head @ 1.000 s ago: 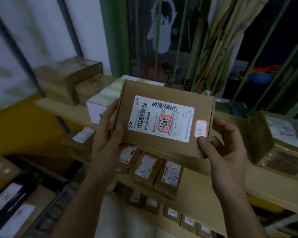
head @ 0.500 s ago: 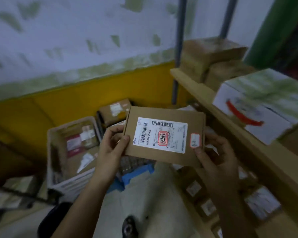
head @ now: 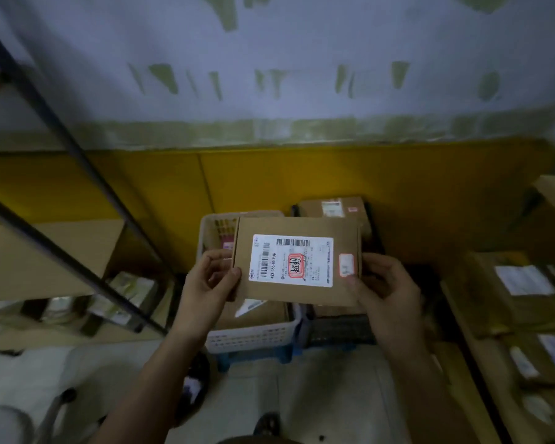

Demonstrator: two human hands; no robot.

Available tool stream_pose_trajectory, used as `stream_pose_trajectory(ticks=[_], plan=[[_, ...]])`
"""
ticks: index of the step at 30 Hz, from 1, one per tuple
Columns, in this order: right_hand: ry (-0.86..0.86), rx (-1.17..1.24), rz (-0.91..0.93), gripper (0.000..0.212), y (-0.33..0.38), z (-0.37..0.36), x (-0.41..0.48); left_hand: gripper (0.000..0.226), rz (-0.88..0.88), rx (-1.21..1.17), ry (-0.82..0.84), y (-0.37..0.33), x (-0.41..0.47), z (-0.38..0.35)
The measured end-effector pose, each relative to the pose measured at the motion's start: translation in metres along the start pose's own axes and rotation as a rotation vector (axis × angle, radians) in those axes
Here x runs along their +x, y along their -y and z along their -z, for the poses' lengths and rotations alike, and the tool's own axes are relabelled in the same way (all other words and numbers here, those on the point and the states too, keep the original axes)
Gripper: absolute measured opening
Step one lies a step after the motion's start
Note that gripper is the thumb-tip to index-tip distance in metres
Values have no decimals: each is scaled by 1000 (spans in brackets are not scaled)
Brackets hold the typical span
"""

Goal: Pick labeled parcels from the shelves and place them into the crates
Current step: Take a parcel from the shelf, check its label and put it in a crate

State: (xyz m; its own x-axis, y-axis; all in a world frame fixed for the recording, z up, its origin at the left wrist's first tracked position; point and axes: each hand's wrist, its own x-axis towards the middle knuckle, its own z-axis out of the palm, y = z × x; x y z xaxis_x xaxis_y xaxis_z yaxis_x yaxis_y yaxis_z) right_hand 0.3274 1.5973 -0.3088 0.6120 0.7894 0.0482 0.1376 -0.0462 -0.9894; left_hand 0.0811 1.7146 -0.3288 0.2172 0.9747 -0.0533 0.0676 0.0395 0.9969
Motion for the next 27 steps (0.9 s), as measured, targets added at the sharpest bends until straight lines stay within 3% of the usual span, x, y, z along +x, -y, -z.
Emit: stream_pose_trajectory(ticks=[5,12,21,24,27], plan=[[126,-103,-94,32,-41,-70,33,19,128,80,-87,42,27,40],[282,-206,-242,33,-99,-115,73,19,360,69,-166,106,52,60],[486,-378,-546,33,-177,-169,128,35,578,311,-211,188,114,56],[572,-356,-539,41,-190,-184,152,25,723,229,-263,196,136,56],[620,-306,-498,34,-193,-200,179,22,850,105,-279,205,145,54]])
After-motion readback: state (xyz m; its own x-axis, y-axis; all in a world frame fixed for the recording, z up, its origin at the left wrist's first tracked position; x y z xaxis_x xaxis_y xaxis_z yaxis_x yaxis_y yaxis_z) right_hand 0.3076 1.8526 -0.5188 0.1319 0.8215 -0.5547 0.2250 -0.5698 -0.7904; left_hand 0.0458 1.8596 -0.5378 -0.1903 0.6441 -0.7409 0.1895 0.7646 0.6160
